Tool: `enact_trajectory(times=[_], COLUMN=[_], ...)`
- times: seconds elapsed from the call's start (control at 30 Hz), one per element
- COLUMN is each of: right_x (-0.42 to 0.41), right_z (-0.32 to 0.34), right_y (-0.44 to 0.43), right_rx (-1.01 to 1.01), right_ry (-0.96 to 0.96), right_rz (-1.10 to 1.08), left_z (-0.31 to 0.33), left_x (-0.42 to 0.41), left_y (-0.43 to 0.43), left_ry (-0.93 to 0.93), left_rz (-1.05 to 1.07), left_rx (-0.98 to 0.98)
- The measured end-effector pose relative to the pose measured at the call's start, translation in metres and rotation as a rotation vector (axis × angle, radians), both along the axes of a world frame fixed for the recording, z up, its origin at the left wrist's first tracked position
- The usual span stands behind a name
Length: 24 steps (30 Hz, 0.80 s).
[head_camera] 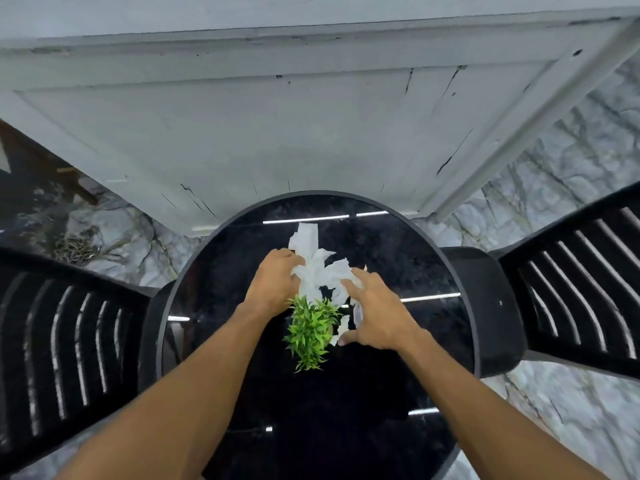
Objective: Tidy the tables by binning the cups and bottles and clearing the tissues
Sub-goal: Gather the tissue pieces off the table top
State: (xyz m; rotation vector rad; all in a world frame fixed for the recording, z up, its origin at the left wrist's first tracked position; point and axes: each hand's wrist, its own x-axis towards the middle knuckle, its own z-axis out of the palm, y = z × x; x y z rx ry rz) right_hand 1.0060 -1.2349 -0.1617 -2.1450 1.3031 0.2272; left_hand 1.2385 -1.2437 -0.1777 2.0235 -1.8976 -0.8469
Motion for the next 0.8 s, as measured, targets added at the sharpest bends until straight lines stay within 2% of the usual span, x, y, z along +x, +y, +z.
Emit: enact_trajectory(times=[0.23, 0.5, 0.6, 0.7, 0.8], right_x=[0.006, 0.028, 0.031, 0.031, 0.036], right_z=[-0.022, -0.026, -0.026, -0.012, 0.019], right_y=[0.001, -0.024, -0.025, -0.028, -0.037], right_rx=[-0.177, -0.145, -0.067, -0.021, -0.01], right_ry=[-0.078, -0.026, -0.076, -0.185, -0.257], right_rz=[-0.091, -0.19, -0.277, -0.406, -0.443], left_z=[0.0, -0.001, -0.009, -0.004, 0.018], left_x=[0.01, 0.018, 0.024, 0.027, 0.035], left_y=[0.023, 0.022, 0.02, 0.019, 0.021], left_ry=[-0.027, -0.059, -0.078, 0.006, 0.078], left_rz=[-0.051, -0.233, -0.17, -0.034, 0.134], left_rx=[-0.042, -0.046, -0.028, -0.015, -0.06])
